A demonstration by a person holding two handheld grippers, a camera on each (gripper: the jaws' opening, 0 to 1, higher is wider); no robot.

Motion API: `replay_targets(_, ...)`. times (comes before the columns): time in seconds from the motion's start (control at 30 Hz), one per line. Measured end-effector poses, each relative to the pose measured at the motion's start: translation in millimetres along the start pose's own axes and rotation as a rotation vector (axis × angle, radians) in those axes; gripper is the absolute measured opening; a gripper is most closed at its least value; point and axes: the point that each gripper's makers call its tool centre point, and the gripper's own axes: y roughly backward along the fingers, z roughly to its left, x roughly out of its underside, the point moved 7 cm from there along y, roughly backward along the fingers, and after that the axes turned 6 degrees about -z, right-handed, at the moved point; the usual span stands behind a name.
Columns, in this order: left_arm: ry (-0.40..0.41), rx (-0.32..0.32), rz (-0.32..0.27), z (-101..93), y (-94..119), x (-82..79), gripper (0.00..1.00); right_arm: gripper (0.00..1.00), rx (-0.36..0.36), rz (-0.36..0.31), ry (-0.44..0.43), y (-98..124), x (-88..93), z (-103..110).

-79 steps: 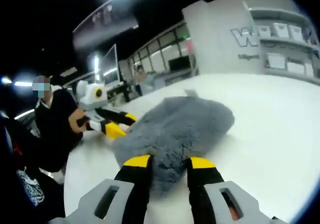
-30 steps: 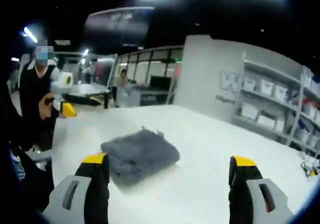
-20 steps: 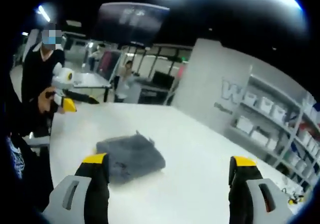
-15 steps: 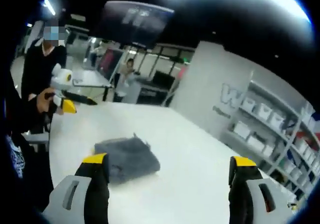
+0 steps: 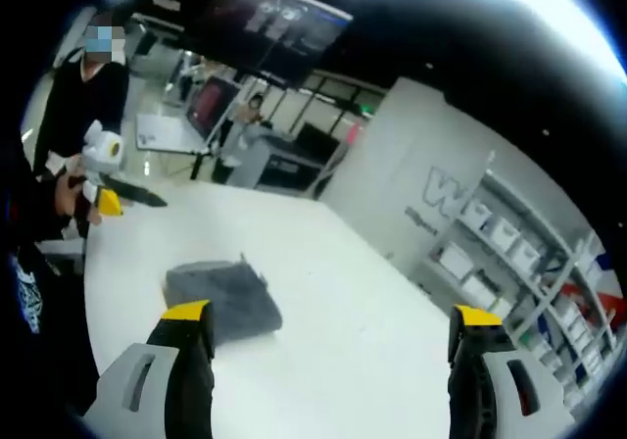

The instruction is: Open the folded towel by lifting each exposed corner and separating the folded layers until the towel lies flat within the target outline without major curled edges

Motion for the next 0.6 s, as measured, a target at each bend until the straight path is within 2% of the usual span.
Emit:
replay_targets(0.1, 0.049, -0.021, -0.02, 0.5, 2.0, 5.3, 1.0, 1.0, -0.007, 0.013, 0.026, -1.6, -8.7, -6.3)
replay_targets(0.33, 0.108, -0.048, -0.072, 0.7, 8.4, 5.8, 1.0, 1.0, -0.036, 0.042, 0.056, -1.8, -21.0, -12.5)
replay_targets(0.5, 0.143, -0.049, -0.078, -3.6, 9.4, 10.1, 1.0, 1.0, -0.036, 0.057, 0.077, -1.1, -32.2, -21.1)
replay_targets(0.6, 0.171, -0.054, -0.081, -9.6, 11.5, 19.6, 1.0, 1.0, -0.035, 0.066, 0.096, -2.1, -38.8, -27.4)
